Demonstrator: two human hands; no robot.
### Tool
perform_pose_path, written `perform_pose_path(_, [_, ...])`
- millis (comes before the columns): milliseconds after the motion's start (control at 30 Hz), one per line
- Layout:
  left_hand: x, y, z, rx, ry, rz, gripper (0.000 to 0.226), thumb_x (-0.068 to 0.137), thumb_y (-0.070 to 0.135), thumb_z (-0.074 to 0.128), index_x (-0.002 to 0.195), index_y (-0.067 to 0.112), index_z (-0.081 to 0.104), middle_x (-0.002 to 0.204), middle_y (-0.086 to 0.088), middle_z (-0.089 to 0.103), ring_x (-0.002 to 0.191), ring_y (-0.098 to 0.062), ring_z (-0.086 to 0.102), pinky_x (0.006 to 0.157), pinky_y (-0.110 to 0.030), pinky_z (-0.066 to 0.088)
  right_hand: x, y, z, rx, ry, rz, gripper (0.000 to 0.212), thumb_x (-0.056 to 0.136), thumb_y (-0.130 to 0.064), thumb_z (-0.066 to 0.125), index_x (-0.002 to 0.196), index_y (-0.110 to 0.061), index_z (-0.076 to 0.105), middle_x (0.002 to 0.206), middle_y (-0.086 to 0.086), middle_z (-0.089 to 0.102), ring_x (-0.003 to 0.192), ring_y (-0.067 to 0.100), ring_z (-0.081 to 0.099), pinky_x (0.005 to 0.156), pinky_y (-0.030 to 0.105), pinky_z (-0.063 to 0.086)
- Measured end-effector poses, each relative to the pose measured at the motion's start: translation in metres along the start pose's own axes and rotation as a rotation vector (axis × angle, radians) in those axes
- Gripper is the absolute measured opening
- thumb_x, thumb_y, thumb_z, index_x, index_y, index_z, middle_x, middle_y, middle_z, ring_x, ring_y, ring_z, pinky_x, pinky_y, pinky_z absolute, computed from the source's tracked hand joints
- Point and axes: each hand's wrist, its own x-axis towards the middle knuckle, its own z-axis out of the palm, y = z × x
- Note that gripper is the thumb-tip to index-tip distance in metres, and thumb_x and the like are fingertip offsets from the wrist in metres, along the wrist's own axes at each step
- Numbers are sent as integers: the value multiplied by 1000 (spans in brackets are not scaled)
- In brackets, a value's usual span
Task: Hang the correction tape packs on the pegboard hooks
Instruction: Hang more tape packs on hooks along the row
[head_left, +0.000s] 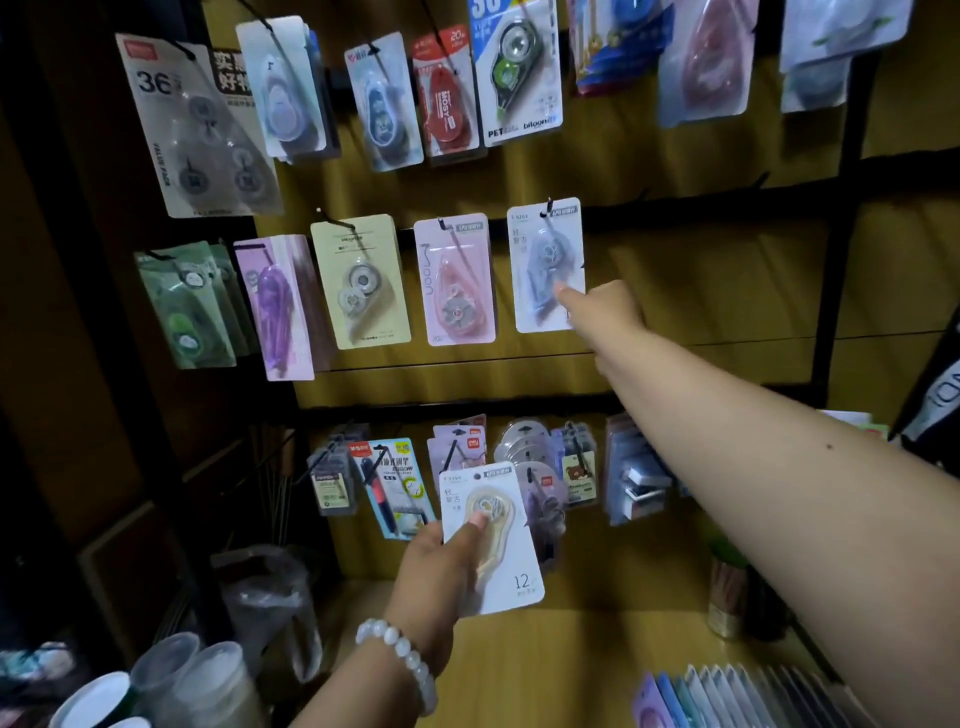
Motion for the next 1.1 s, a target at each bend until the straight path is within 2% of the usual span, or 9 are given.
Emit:
perform_pose_path(133, [-1,-3,4,42,6,19,18,94,23,61,100,6,65,84,-11,77,75,-31,74,76,-50,60,-50,52,-9,-39,128,6,41,85,-43,65,113,-14,55,113,5,61,100,24,57,82,36,49])
perform_pose_path(300, [0,-10,9,102,5,48,22,95,26,60,101,5,63,83,-10,75,71,-27,73,72,-46,62,-137,108,-6,25,-371,263,33,93,-43,55,84,-12,61,77,3,60,69,17,56,56,26,40])
perform_pose_path(433, [1,-18,8,157,-20,68,25,96,25,59,105,3,65,87,-14,76,74,-30,73,68,-42,61,-162,134,0,144,-550,387,31,88,-42,63,92,-12,70,82,5,67,61,12,52,49,21,29])
perform_pose_path(567, [6,-24,3,192,-31,93,27,96,27,59,103,2,65,93,-17,75,81,-34,72,73,-45,60,-166,133,2,215,-533,341,8,89,-11,65,89,-4,66,73,5,67,43,-2,59,39,11,38])
perform_pose_path(700, [9,-27,-4,316,31,100,32,98,35,49,79,10,53,70,-15,66,62,-28,61,58,-36,48,-154,124,-2,208,-479,322,17,89,-16,66,100,-2,68,94,11,74,76,19,71,62,26,55])
perform_pose_path(867, [9,-25,-22,642,82,192,22,98,30,53,86,11,52,66,-3,62,47,-13,52,46,-22,42,-127,83,-18,247,-367,137,19,88,-23,67,94,-5,68,90,10,74,74,21,71,59,25,52])
perform_pose_path(967, [9,-24,-30,857,106,303,17,95,32,55,89,16,56,73,1,66,68,-19,62,64,-28,51,-109,45,-27,305,-295,6,43,77,-35,73,92,4,64,103,29,67,93,47,65,72,42,54])
perform_pose_path(1033, [8,-22,-31,957,97,329,16,95,34,55,90,20,55,76,1,68,80,-21,65,75,-33,51,-98,18,-33,357,-272,-83,32,76,-34,73,81,-4,65,104,30,67,90,45,68,77,54,54])
perform_pose_path(1100, [8,-20,-31,999,85,335,15,94,35,55,93,20,56,76,0,69,83,-20,66,76,-33,50,-88,-6,-41,405,-246,-147,17,82,-28,71,76,-14,65,98,23,71,83,34,68,77,53,55])
